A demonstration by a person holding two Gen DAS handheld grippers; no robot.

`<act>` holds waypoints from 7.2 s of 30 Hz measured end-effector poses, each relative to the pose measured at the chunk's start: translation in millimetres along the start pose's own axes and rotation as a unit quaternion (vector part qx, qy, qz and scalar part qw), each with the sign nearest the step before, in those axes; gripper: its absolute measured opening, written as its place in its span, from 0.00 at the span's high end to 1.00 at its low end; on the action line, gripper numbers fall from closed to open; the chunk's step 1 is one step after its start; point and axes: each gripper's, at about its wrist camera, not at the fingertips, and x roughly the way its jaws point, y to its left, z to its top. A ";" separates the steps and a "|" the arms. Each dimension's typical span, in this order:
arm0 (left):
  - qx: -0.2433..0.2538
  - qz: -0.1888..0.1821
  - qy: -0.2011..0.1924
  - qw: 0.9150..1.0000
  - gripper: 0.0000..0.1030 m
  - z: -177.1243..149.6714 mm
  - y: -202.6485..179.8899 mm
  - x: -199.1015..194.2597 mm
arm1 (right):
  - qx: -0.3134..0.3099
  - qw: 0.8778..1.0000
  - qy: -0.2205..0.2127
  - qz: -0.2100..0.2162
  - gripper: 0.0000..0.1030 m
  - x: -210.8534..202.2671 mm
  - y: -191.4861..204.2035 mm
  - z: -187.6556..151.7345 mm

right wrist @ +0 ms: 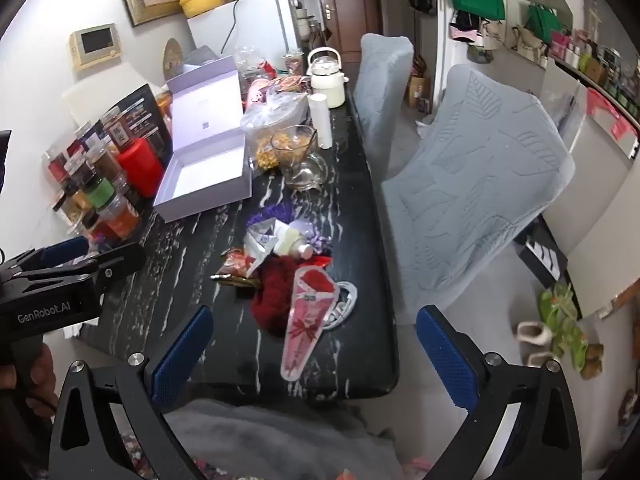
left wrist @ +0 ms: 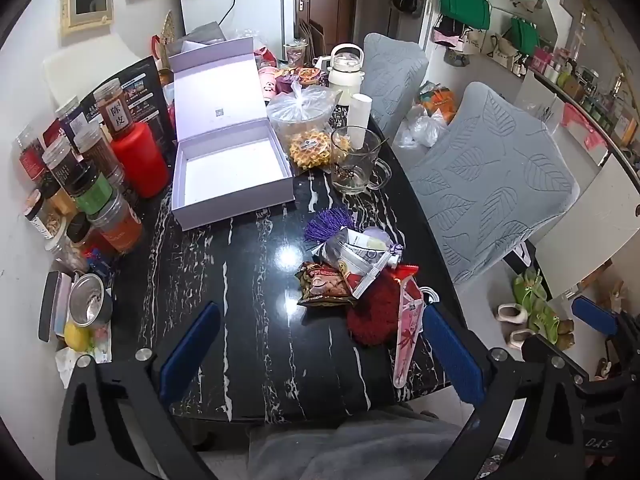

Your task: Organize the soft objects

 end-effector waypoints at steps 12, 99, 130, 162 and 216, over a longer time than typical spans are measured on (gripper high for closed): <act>0.001 -0.004 0.003 1.000 0.00 -2.9 -1.3 -0.4 | 0.002 1.000 0.002 -0.004 0.00 1.9 4.2 1.4; 0.018 -0.002 0.048 0.999 0.00 7.5 -19.0 28.9 | 0.035 0.997 0.064 0.011 0.00 36.2 -21.8 -2.7; 0.034 -0.005 0.121 0.992 0.00 20.3 30.5 136.7 | 0.070 0.984 0.164 0.002 0.19 148.7 9.9 -33.3; 0.054 -0.075 0.189 0.978 0.00 9.1 8.6 251.9 | 0.081 0.979 0.181 -0.050 0.32 208.1 -0.7 -54.9; -0.035 -0.084 0.149 0.985 0.47 10.5 45.9 136.3 | 0.031 0.992 0.110 0.049 0.93 141.5 8.5 -21.8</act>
